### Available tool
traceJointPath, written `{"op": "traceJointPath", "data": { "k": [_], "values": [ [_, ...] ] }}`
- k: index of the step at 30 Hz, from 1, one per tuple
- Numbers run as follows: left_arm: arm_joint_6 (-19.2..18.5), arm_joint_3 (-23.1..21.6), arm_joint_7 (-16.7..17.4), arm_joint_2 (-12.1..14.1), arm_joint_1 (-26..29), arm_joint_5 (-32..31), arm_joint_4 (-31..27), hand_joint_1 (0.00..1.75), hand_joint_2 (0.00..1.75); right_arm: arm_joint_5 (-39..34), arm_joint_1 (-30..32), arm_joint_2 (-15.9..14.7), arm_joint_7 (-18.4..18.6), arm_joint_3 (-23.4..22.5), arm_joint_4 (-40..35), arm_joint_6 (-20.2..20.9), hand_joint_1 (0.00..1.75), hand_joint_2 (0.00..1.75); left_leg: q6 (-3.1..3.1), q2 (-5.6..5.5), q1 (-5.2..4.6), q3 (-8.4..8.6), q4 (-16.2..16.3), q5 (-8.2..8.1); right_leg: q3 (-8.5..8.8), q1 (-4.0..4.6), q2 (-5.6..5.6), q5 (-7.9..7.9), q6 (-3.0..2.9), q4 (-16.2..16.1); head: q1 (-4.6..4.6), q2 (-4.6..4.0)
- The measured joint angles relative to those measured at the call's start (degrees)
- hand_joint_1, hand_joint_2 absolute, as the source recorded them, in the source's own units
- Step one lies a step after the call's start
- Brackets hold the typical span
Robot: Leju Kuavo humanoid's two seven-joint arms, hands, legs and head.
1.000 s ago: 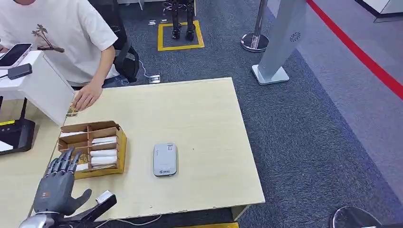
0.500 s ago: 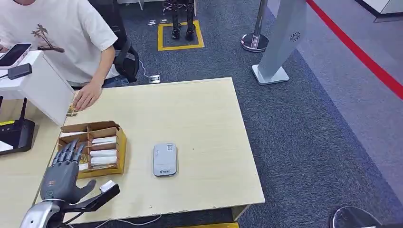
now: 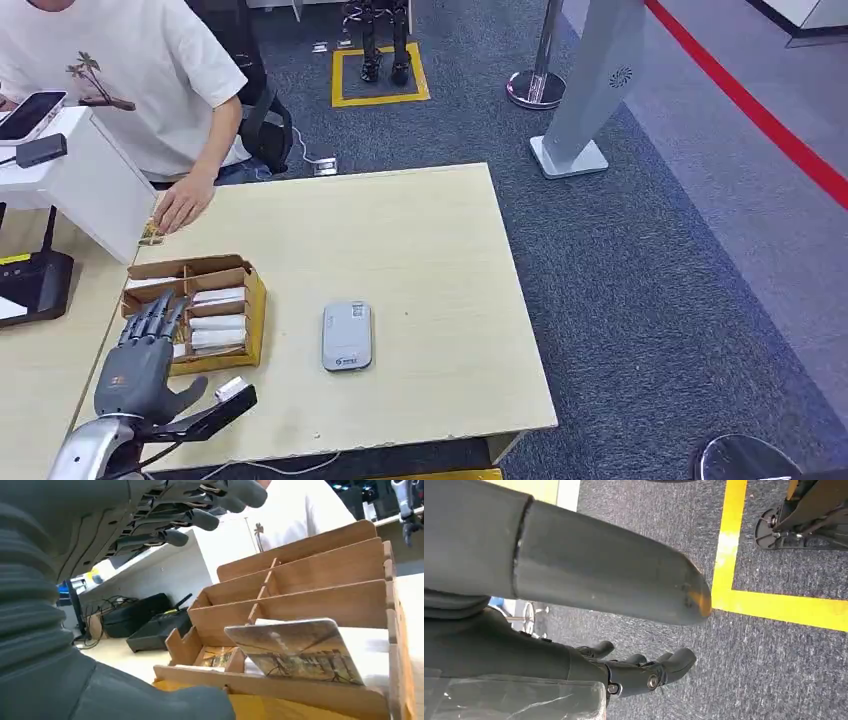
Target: Pass the card to the sensor for recognition and then transmit it.
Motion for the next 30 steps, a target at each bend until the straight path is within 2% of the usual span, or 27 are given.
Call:
{"op": "traceJointPath", "data": {
  "k": [3, 9, 30],
  "values": [
    [-1.9, 0.0, -0.1, 0.5, 0.8, 1.9, 0.0, 0.00, 1.75, -0.2, 0.0, 0.0, 0.0, 0.0, 0.0, 0.0, 0.00, 0.00, 0.00, 0.01, 0.00, 0.00, 0.0, 0.00, -0.01, 0.00, 0.01, 0.00, 0.00, 0.0, -0.02, 0.00],
    [-2.8, 0.0, -0.4, 1.9, 2.2, 4.1, 0.0, 0.00, 1.75, -0.2, 0.0, 0.0, 0.0, 0.0, 0.0, 0.0, 0.00, 0.00, 0.00, 0.00, 0.00, 0.00, 0.0, 0.00, -0.01, 0.01, 0.00, 0.00, 0.00, 0.0, -0.02, 0.00],
    [-3.0, -0.1, -0.5, 2.7, 1.3, 3.8, 0.0, 0.00, 1.75, 0.3, 0.0, 0.0, 0.0, 0.0, 0.0, 0.3, 0.00, 0.00, 0.00, 0.00, 0.01, 0.00, 0.0, 0.00, -0.03, 0.01, 0.00, 0.00, 0.00, 0.0, 0.00, 0.00]
  ]
}}
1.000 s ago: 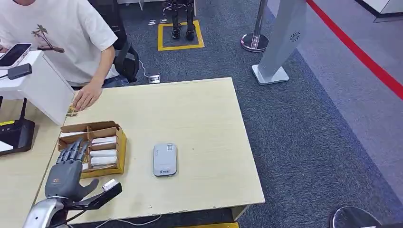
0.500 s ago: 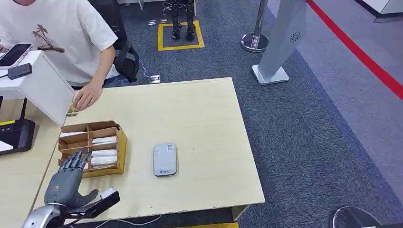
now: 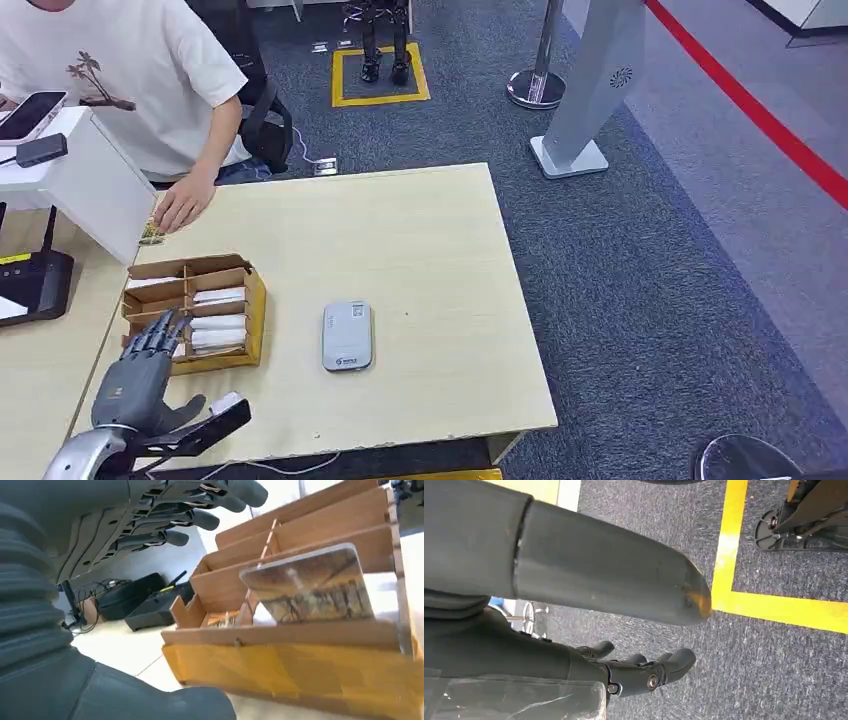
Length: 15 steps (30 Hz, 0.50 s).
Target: Pass the card to the sensor for recognition and then transmit it.
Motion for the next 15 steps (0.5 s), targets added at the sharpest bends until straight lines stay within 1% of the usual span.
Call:
{"op": "traceJointPath", "data": {
  "k": [5, 15],
  "values": [
    [0.1, -0.9, -0.1, -0.1, -2.6, -0.9, 0.8, 0.00, 1.75, 0.8, -0.1, 0.0, 0.0, 0.0, 0.0, 0.2, 0.00, 0.00, 0.00, 0.00, 0.00, 0.00, 0.0, 0.00, 0.02, 0.00, 0.00, 0.02, -0.02, 0.0, 0.00, 0.00],
    [0.3, -2.3, -0.6, -0.5, -5.4, -1.0, 2.8, 0.00, 1.75, 1.0, -0.2, 0.0, 0.0, 0.0, 0.0, 0.3, 0.00, 0.00, 0.00, 0.00, 0.00, -0.01, 0.0, 0.00, 0.00, 0.00, 0.00, 0.02, -0.02, 0.0, 0.00, 0.00]
  ]
}}
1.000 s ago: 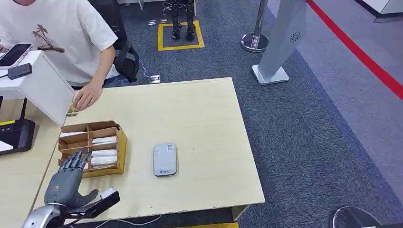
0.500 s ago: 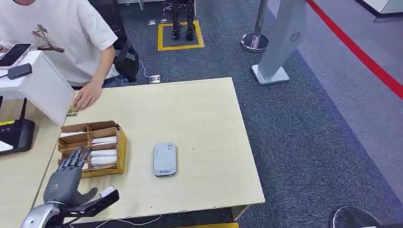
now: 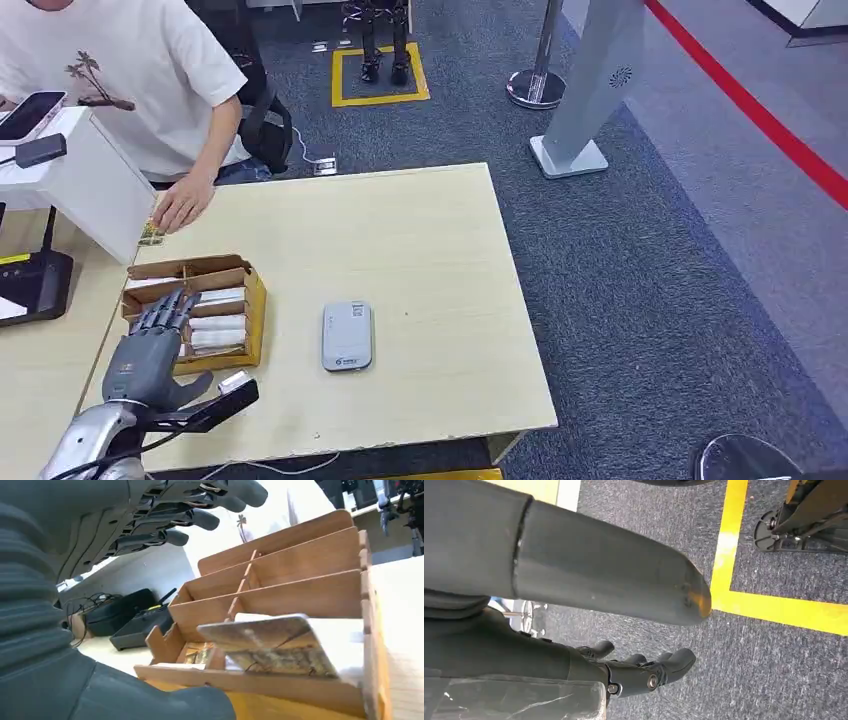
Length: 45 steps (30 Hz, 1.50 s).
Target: Pass the card to the sensor for recognition and then transmit it.
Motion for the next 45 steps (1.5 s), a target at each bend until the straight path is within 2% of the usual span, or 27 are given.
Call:
{"op": "traceJointPath", "data": {
  "k": [35, 45],
  "values": [
    [0.1, -1.9, -0.3, -0.5, -0.8, 1.6, 0.9, 0.00, 1.75, 0.7, 0.0, 0.0, 0.1, 0.0, 0.0, -0.1, 0.00, 0.00, 0.00, 0.01, 0.00, 0.00, 0.0, 0.00, 0.00, 0.00, 0.01, 0.00, 0.00, 0.0, 0.00, 0.00],
    [0.1, -1.9, 0.5, 0.2, -0.7, 1.1, 0.9, 0.00, 1.75, 0.7, 0.0, 0.0, 0.1, 0.0, 0.0, -0.1, 0.00, 0.00, 0.00, 0.00, 0.01, -0.01, 0.0, 0.00, 0.00, 0.01, 0.00, 0.00, 0.00, 0.0, 0.00, 0.00]
  ]
}}
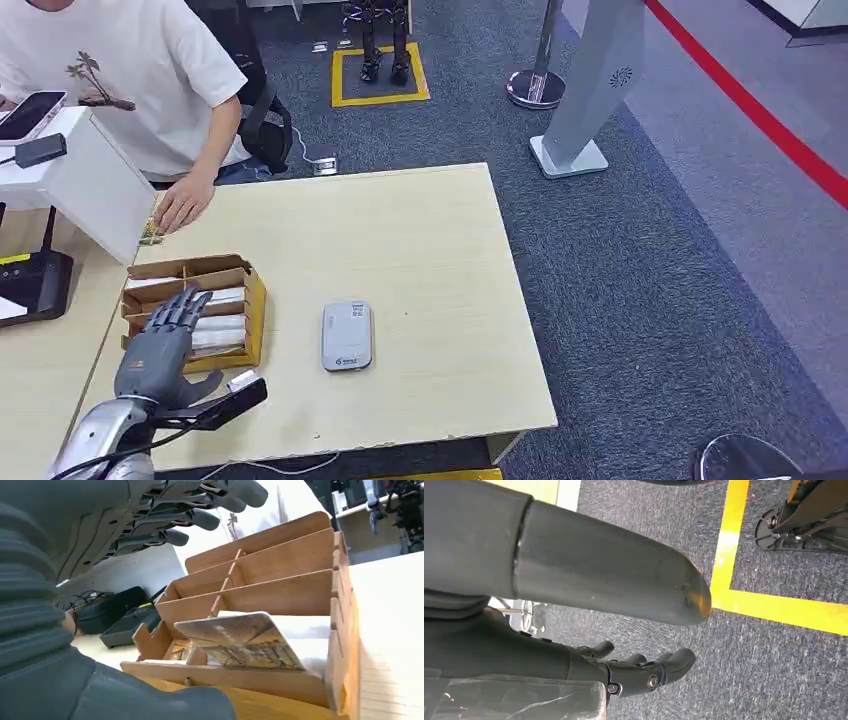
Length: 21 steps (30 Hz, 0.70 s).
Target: Pass the card to the sensor for recognition and then transmit it.
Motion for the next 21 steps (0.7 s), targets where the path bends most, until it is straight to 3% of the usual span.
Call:
{"op": "traceJointPath", "data": {
  "k": [21],
  "values": [
    [-0.3, 0.0, 0.1, 0.7, 0.5, -0.1, 0.0, 0.00, 1.75, 0.0, 0.0, 0.0, 0.0, 0.0, 0.0, -0.2, 0.00, 0.00, 0.00, 0.00, 0.00, -0.01, 0.0, 0.00, 0.00, 0.01, 0.00, 0.00, 0.00, 0.0, 0.00, 0.00]
  ]
}}
